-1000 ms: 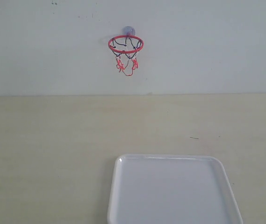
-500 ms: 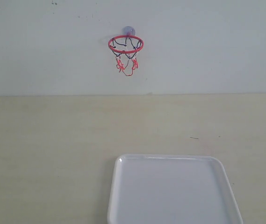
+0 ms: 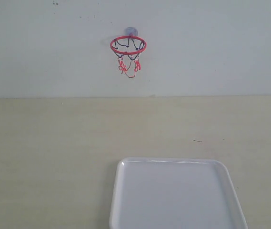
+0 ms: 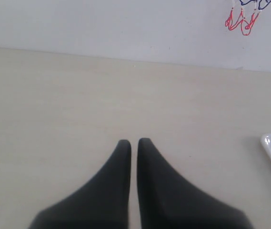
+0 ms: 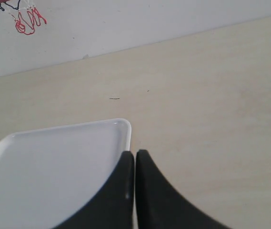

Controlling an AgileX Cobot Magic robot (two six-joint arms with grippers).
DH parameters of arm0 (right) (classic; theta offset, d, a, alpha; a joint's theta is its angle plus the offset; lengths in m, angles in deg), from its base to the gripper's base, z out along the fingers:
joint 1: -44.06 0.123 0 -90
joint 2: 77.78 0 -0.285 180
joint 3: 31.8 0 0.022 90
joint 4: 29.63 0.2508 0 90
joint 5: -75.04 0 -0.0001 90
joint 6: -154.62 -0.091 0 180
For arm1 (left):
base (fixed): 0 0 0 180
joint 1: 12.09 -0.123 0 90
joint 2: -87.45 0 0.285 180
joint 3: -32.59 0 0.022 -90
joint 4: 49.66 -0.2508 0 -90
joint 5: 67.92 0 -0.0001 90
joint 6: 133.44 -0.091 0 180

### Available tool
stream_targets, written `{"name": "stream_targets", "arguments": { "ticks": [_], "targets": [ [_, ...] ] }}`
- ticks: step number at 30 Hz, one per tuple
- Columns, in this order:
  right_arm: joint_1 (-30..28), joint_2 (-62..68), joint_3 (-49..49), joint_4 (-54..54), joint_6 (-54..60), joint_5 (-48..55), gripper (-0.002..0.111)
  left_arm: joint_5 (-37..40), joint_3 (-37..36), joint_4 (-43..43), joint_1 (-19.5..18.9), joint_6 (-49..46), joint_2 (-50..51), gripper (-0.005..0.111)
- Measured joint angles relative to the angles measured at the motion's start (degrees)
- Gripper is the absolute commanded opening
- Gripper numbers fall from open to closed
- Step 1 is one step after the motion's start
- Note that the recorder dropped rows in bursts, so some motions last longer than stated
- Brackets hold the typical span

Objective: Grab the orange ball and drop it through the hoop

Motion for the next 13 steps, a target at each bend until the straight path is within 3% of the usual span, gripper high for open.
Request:
{"name": "stream_targets", "arguments": {
  "ticks": [13],
  "targets": [
    [0.00,0.00,0.00,0.00,0.00,0.32,0.000,0.00,0.00,0.00,0.00,0.00,0.00,0.004]
  ]
}}
